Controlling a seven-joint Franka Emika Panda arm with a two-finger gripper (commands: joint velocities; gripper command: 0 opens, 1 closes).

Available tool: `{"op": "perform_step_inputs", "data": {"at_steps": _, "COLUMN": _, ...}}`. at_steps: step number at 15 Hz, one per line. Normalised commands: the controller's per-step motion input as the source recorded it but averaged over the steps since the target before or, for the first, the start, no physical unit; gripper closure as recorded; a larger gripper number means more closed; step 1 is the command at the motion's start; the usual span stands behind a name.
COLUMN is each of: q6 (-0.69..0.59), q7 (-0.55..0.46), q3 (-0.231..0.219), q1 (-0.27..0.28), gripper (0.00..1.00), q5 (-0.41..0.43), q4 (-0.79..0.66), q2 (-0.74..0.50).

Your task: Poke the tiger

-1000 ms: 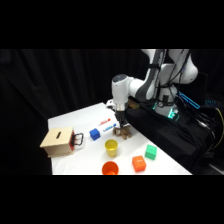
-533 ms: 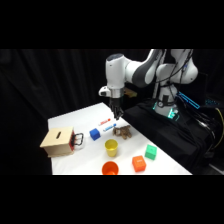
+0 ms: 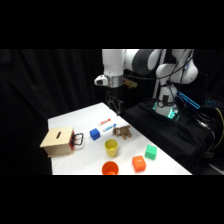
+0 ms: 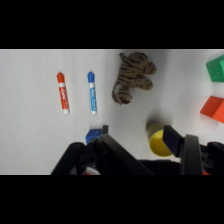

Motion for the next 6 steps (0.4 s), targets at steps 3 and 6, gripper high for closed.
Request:
{"op": "perform_step_inputs", "data": {"at_steps": 3, "q6": -0.17, "q7": 0.10, "q3": 0.082, "q1": -0.016, "gripper": 0.00, "q5": 0.021, "q4": 0.17, "q2": -0.04}}
{"op": "perform_step_inputs", "data": {"at_steps": 6, "q6": -0.03, "q7": 0.19, "q3": 0.086, "q1": -0.001, "gripper": 0.00, "q5": 0.004, "q4": 0.11, "q2": -0.06}}
